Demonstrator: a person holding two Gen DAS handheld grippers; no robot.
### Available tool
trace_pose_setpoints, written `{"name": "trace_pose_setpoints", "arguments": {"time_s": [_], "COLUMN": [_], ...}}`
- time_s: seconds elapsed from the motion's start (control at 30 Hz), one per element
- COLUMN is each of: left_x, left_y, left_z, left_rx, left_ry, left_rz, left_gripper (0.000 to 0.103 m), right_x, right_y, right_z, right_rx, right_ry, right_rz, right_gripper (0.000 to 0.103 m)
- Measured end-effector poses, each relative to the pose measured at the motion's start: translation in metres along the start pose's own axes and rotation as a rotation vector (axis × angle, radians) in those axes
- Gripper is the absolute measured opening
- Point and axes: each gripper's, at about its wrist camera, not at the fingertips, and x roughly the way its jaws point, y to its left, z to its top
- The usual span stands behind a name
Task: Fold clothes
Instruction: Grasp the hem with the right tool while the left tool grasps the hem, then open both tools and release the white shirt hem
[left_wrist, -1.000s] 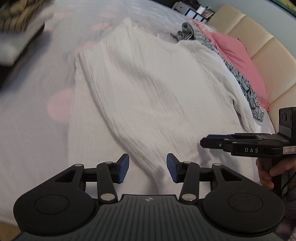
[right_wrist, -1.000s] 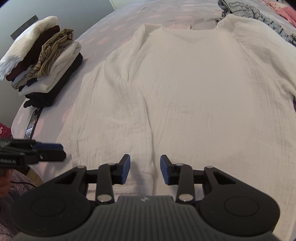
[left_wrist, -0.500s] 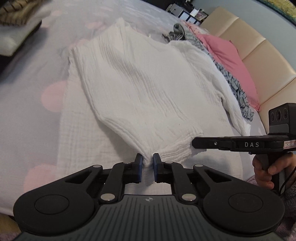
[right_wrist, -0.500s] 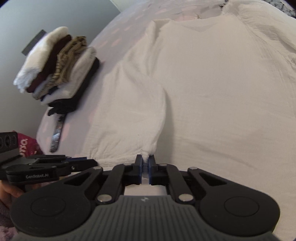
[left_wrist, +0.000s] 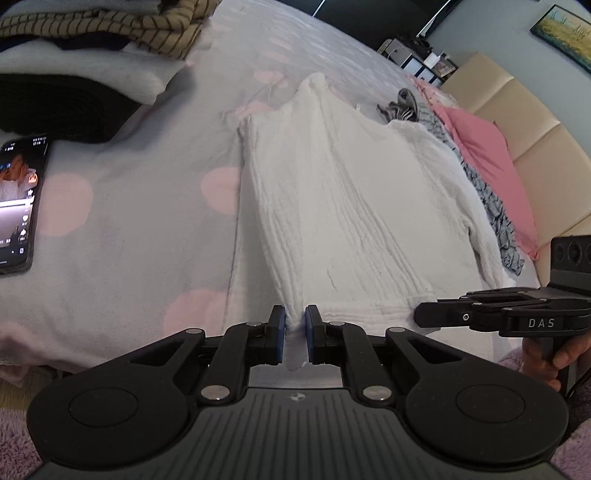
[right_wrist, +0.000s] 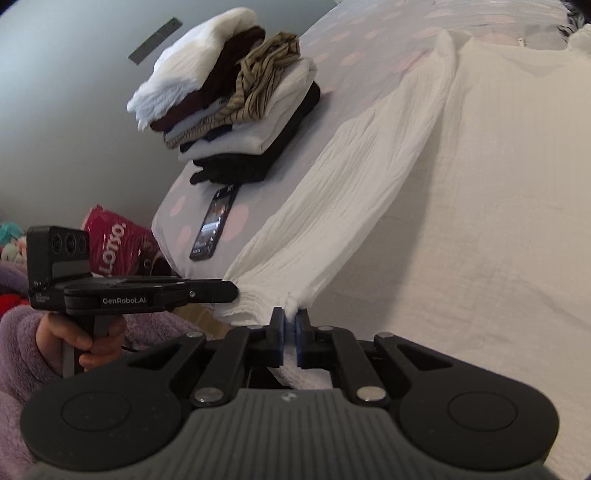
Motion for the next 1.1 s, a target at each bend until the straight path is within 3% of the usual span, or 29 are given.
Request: {"name": "trace_pose_setpoints", "arguments": {"time_s": [0.5,0.63,0.73,0.8,0.93,1.1], "left_x": [0.042,0.037,0.026,0.018,0.015,0.024], "left_y": [0.011,0.007,0.003,-0.002,-0.02,-0.051], "left_z": [-0.005,-0.005,-0.003,0.002,0.016,0.036], "left_rx": [0.053,0.06,0.067,0.075,0.131,0.209], "left_ry": [0.097,0.08,0.025,-0.028,-0.096,-0.113], "left_rz": [0.123,0.14,0.16,0.179,0.191,0.159], "left_gripper": [0.011,0.021,0.031,0.036,0.037,0.037], "right_x": [0.052,0.056,0.045,0.032,0.006,-0.036], "right_y": [-0.015,-0.015,-0.018,-0.022,-0.036,-0.065], "right_z": [-0.008,-0.008,-0.005,-0.002,0.002,0.005], "right_rx": [-0.037,-0.062,-0.046,-0.032,0.006,0.048], "right_ry": [0.16,0.176,0.148,0.114,0.038,-0.06], "right_rz": [-0.138,-0.188,-0.213,-0.233,-0.293,-0.451], "right_gripper": [0.008,0.018,0.038,0.041,0.043,0.043]}}
